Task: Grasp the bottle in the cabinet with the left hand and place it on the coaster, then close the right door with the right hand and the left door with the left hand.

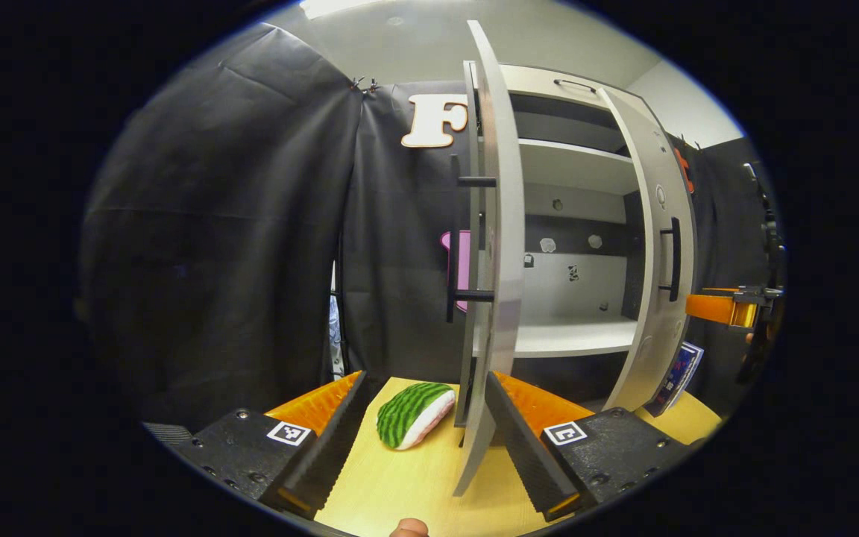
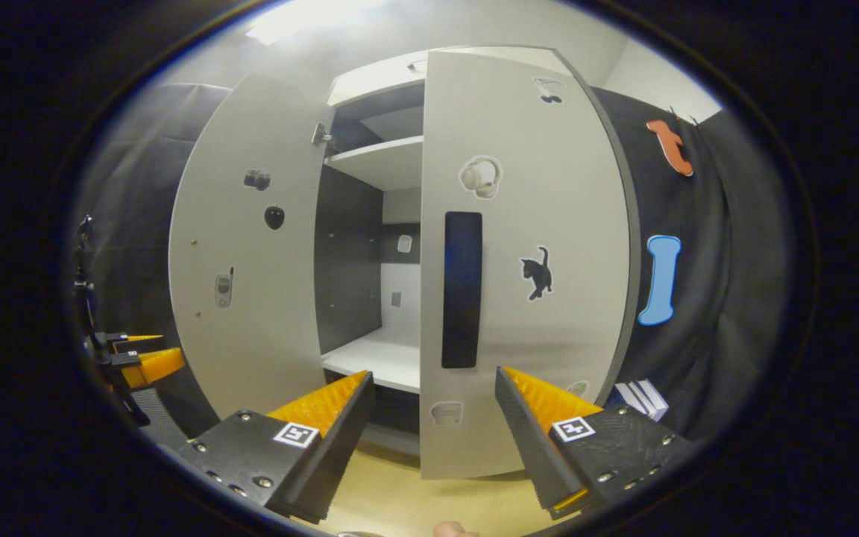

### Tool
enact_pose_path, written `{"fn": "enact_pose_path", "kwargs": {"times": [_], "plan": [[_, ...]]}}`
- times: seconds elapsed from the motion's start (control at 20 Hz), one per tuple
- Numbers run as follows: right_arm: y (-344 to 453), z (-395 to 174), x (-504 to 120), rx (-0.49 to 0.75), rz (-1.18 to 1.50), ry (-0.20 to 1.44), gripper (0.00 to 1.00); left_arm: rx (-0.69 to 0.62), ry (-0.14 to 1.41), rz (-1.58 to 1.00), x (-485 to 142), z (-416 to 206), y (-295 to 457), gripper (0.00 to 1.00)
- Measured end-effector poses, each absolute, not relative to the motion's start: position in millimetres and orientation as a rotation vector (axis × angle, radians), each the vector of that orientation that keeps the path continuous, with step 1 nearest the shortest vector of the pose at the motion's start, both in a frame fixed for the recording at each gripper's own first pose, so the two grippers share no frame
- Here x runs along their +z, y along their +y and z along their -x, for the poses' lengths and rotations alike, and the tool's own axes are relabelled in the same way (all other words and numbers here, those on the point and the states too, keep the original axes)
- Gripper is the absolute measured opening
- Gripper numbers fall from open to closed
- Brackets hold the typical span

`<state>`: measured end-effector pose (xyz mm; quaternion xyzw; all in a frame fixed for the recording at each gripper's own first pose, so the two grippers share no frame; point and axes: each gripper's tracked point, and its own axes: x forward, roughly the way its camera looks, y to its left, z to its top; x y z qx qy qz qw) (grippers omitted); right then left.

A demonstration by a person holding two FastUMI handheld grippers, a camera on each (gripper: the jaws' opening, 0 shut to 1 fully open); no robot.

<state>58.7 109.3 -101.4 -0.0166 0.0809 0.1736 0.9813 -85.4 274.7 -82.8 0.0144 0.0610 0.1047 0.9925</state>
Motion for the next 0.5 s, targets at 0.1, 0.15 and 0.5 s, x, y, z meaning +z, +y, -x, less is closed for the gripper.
{"fn": "enact_pose_path", "kwargs": {"times": [0.1, 0.15, 0.5], "plan": [[113, -57, -104, 0.343, 0.035, 0.162, 0.98, 0.199, 0.126, -0.024, -85, 83, 276, 0.95], [115, -57, -105, 0.341, 0.033, 0.163, 0.98, 0.192, 0.128, -0.024, -86, 81, 276, 0.94], [115, -54, -105, 0.314, 0.034, 0.157, 0.98, 0.13, 0.131, -0.015, -87, 74, 273, 0.96]]}}
